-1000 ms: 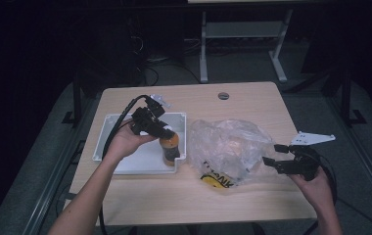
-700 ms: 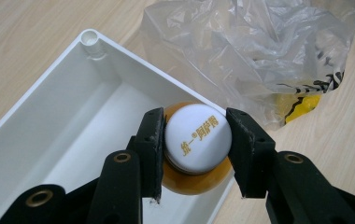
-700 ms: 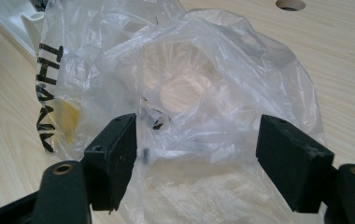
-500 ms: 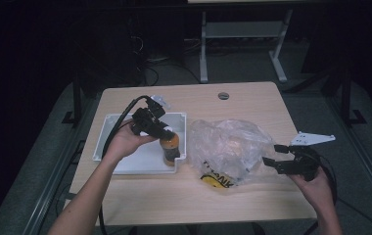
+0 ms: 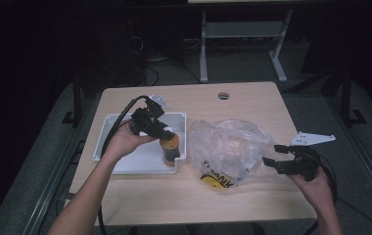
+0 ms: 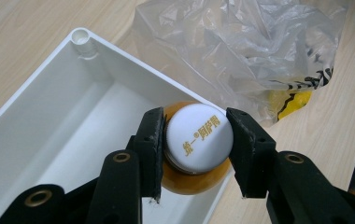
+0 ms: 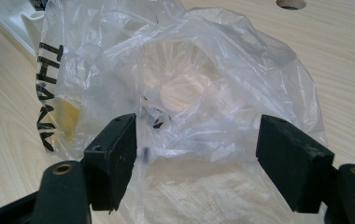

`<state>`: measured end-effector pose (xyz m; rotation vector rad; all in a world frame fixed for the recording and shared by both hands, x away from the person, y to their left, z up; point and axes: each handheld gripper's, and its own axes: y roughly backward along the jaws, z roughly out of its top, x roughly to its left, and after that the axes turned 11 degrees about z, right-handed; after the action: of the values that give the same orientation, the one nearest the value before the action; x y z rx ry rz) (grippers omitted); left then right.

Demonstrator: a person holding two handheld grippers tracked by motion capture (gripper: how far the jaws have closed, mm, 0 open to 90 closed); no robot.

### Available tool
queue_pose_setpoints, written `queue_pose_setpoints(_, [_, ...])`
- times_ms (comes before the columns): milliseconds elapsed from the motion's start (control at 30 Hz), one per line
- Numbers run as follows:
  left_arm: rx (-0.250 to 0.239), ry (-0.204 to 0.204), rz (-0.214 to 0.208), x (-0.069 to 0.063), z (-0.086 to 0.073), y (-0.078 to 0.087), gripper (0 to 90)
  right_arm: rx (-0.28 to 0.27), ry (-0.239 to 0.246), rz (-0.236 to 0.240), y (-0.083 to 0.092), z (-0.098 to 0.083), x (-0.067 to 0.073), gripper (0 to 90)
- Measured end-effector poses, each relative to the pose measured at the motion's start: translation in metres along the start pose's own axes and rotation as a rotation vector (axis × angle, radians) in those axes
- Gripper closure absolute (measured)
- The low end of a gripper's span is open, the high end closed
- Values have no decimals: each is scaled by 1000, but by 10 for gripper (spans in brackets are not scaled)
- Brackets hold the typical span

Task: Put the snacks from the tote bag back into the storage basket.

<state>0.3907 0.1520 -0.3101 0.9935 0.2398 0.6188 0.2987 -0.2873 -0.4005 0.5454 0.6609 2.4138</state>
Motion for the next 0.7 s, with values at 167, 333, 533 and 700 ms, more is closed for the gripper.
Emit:
queue_pose_setpoints(167, [-1,4,-2,0,0,0,586,3,1,1,-1,0,0,287])
queue_pose_setpoints(333, [-2,8,-5,1,-1,0,582,7,-2,3,-1,-1,0,286])
queue_pose_setpoints(533, [-1,9,-9,2,-1,0,575,10,-3,3,-2,-1,-1,285])
queue_pose_setpoints(700, [-1,20,-10,2,-1,0,547,11,-1,2,-2,-2,0,285])
